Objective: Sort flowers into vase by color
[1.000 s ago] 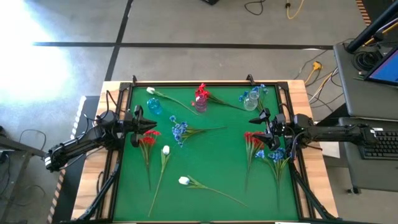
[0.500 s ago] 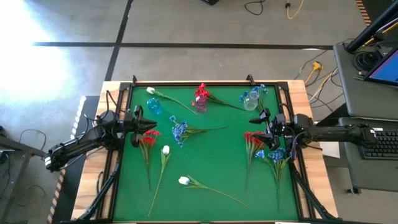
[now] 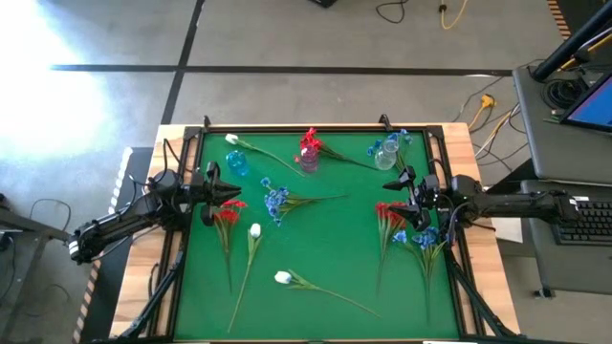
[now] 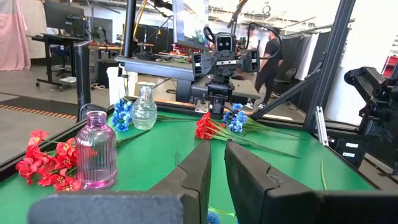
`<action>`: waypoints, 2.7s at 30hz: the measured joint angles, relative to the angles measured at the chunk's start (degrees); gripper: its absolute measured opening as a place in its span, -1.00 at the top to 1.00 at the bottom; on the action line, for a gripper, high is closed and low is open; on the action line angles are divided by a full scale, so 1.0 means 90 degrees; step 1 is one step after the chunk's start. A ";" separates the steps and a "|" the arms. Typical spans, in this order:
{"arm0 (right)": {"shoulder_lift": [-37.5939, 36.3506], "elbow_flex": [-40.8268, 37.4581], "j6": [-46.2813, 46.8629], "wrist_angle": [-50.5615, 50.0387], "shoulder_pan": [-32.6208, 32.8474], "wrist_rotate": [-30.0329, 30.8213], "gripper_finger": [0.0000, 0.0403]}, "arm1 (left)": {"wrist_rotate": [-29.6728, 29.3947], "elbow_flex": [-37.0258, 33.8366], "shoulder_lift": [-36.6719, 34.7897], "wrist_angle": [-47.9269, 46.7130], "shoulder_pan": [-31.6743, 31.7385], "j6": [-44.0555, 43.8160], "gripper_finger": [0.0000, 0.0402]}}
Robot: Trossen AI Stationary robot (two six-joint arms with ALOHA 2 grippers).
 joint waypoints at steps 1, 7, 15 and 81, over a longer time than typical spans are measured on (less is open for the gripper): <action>0.0001 0.0001 0.0000 0.0000 -0.0001 -0.0001 -0.62 | 0.0000 0.0000 0.0000 0.0000 -0.0002 0.0002 0.82; 0.0001 0.0000 0.0000 0.0000 -0.0002 -0.0002 -0.62 | 0.0000 0.0000 0.0001 -0.0002 0.0000 0.0002 0.82; 0.0001 0.0000 0.0000 0.0000 -0.0002 -0.0002 -0.62 | -0.0002 0.0000 -0.0002 -0.0002 -0.0002 0.0002 0.82; 0.0650 0.2316 0.1199 -0.2270 0.1355 0.0618 -0.62 | -0.1126 0.2118 0.1093 -0.1263 -0.0959 -0.3998 0.82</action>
